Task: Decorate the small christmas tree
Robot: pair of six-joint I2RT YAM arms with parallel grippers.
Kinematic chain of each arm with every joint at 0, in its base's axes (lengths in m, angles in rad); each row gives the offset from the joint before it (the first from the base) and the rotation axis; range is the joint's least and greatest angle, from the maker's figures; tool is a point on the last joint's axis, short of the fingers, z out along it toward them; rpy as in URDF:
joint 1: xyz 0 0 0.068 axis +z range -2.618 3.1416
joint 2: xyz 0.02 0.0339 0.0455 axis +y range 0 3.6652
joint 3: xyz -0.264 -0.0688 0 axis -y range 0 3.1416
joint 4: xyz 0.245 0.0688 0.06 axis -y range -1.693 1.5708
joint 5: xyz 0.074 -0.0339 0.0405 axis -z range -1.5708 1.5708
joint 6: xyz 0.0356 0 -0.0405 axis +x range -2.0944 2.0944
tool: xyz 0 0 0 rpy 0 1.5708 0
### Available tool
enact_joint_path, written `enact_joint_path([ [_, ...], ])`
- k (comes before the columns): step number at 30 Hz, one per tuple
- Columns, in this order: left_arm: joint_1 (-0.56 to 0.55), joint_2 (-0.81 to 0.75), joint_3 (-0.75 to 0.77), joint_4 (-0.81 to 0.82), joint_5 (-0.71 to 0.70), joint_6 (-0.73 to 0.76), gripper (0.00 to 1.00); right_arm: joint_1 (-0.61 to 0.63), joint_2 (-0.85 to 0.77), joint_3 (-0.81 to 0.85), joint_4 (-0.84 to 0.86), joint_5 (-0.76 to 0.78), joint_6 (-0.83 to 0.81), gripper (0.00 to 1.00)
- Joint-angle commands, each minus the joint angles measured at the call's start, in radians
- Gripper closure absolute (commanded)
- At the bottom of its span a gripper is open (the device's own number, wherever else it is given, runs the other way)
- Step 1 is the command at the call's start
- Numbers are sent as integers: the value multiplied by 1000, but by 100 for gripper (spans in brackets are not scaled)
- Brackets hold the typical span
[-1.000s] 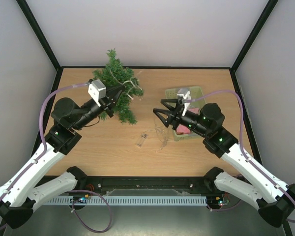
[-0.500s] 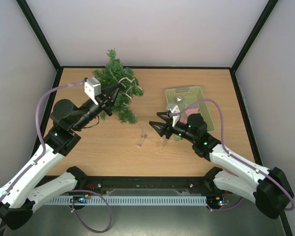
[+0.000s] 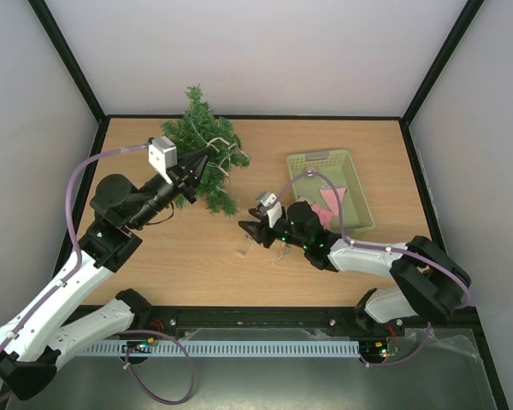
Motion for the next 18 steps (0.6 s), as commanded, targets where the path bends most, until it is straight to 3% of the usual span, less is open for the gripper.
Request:
enact_joint_path([
  [1, -3, -19, -6, 33, -20, -4, 98, 10, 57, 57, 136, 19, 9, 54],
  [7, -3, -29, -4, 18, -44, -6, 98, 12, 13, 36, 92, 74, -12, 96],
  [18, 0, -57, -1, -3, -155, -107, 97, 12, -433, 61, -296, 460, -45, 98],
])
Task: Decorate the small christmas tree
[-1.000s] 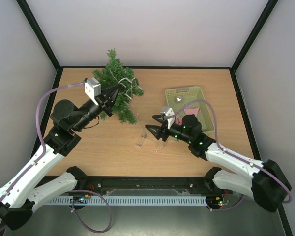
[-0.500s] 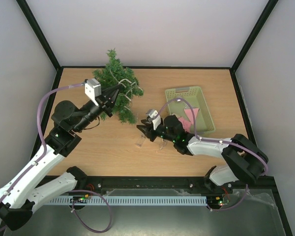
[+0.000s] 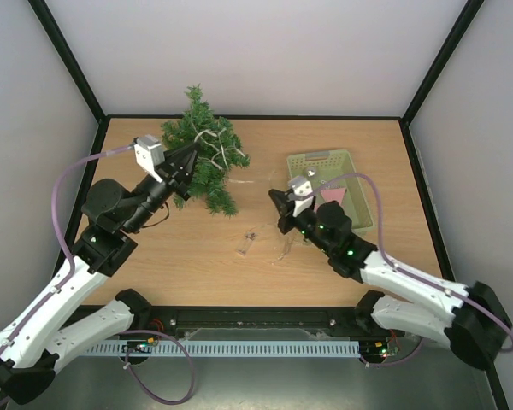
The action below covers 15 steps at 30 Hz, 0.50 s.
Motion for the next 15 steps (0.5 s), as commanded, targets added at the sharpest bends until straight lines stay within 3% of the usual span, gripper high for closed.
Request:
enact_joint_path([
  [1, 0, -20, -1, -4, -75, -52, 98, 5, -161, 58, -175, 197, -45, 98],
  [8, 8, -22, -4, -71, -158, -125, 98, 5, -328, 230, -311, 294, -131, 98],
  [15, 52, -25, -4, -138, -204, -204, 97, 5, -331, 379, -252, 186, -312, 98],
])
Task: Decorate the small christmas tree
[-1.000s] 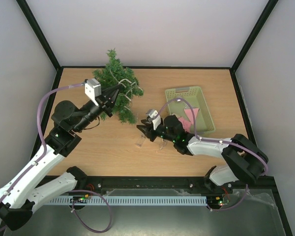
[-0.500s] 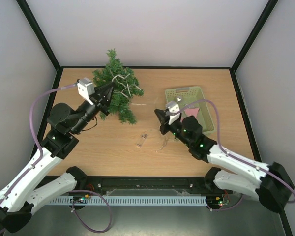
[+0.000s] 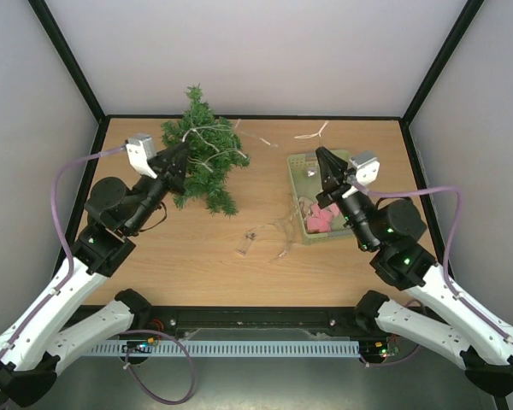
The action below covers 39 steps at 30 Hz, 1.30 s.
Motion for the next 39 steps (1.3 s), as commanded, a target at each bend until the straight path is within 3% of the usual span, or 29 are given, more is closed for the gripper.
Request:
enact_joint_path([
  [1, 43, -7, -3, -48, -46, -85, 98, 5, 22, 86, 29, -89, -180, 98],
  [6, 122, 12, 9, -89, -1, -152, 98, 5, 140, 237, 51, -193, -284, 98],
  [15, 287, 53, 20, -86, 123, -218, 98, 5, 385, 459, 152, -225, -448, 98],
  [26, 351, 93, 18, -62, 176, -229, 98, 5, 552, 627, 354, -378, -448, 98],
  [39, 391, 126, 3, -30, 187, -220, 98, -22, 803, 885, 388, -251, -524, 98],
])
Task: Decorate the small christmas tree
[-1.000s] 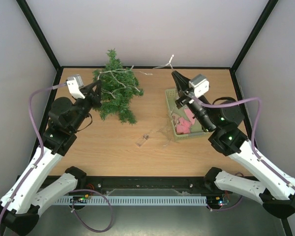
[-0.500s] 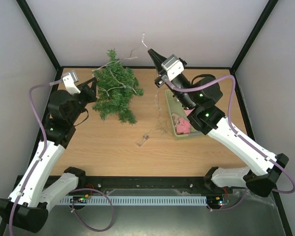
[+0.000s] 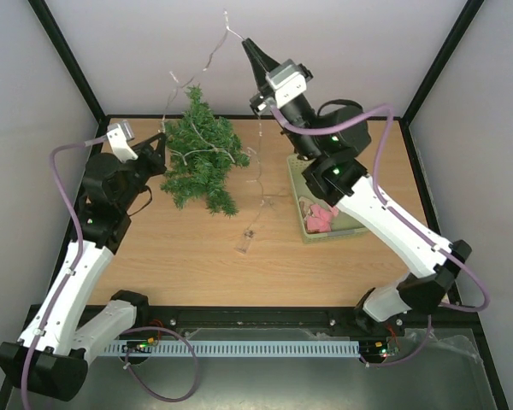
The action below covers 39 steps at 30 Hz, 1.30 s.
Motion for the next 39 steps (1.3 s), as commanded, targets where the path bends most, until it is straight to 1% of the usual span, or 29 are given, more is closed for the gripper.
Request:
enact_joint_path([
  [1, 20, 24, 1, 43, 22, 5, 98, -28, 84, 89, 14, 60, -28, 98],
  [8, 63, 69, 21, 68, 58, -14, 97, -109, 210, 218, -73, 109, 35, 98],
  [13, 80, 118, 63, 84, 72, -8, 98, -151, 293, 326, -220, 174, 43, 98],
  [16, 93, 162, 98, 87, 101, -5, 98, -174, 311, 328, -282, 243, 46, 98],
  [20, 107, 212, 144, 87, 145, -5, 98, -211, 296, 291, -350, 304, 71, 98],
  [25, 108, 256, 187, 91, 159, 0, 97, -241, 268, 246, -435, 309, 101, 98],
  [29, 109, 293, 210, 85, 180, 3, 95, -244, 221, 143, -454, 320, 118, 98],
  [35, 111, 312, 231, 49, 219, 6, 92, -261, 144, 23, -503, 385, 185, 98],
  [37, 111, 306, 231, 32, 218, 17, 90, -261, 112, -15, -528, 388, 208, 98],
  [39, 111, 298, 228, 17, 218, 26, 88, -261, 65, -58, -563, 356, 244, 98],
])
